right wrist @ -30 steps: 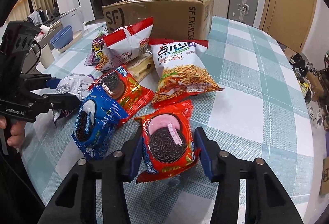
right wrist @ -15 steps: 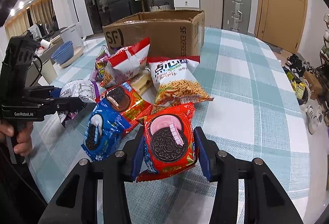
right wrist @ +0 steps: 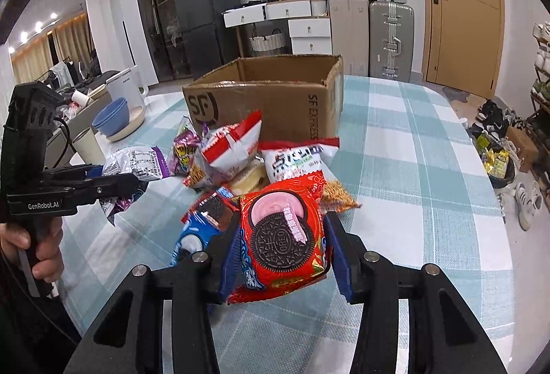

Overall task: Organize snacks
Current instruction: 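Carry both held packs over the cardboard box and lower them in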

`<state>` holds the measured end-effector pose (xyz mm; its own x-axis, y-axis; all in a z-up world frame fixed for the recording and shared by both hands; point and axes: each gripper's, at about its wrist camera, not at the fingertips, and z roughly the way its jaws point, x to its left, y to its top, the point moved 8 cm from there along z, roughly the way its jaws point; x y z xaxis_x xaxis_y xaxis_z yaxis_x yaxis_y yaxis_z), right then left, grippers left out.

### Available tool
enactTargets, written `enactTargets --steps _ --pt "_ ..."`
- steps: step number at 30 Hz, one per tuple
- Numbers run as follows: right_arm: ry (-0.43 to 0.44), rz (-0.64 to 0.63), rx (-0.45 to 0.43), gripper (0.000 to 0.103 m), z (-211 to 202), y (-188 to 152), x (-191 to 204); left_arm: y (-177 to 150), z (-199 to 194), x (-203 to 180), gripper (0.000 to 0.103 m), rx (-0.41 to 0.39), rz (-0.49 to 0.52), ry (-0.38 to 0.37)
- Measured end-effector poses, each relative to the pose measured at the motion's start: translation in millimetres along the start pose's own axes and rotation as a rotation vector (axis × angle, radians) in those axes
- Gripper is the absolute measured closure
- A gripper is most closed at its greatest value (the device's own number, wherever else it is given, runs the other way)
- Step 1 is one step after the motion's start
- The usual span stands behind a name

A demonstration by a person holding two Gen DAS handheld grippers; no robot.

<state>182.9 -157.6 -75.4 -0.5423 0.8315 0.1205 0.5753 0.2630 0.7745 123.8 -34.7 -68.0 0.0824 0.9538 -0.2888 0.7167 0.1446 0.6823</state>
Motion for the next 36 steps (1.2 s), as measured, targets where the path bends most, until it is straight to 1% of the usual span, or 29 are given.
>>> enactTargets --steps 9,17,27,36 --pt "0.014 -0.005 -0.061 0.057 -8.8 28.8 14.0 24.3 -23.5 3.5 0.052 -0.081 -0.026 0.016" --pt "0.022 0.042 -0.104 0.057 -2.3 56.1 15.0 52.1 -35.9 7.3 0.052 -0.138 -0.023 0.043" --pt "0.036 0.014 -0.126 0.057 6.5 82.8 21.0 83.2 -37.2 1.8 0.052 -0.174 0.002 0.057" --pt "0.036 0.004 -0.160 0.057 8.0 105.3 21.0 110.0 -30.4 -4.4 0.052 -0.192 0.018 0.050"
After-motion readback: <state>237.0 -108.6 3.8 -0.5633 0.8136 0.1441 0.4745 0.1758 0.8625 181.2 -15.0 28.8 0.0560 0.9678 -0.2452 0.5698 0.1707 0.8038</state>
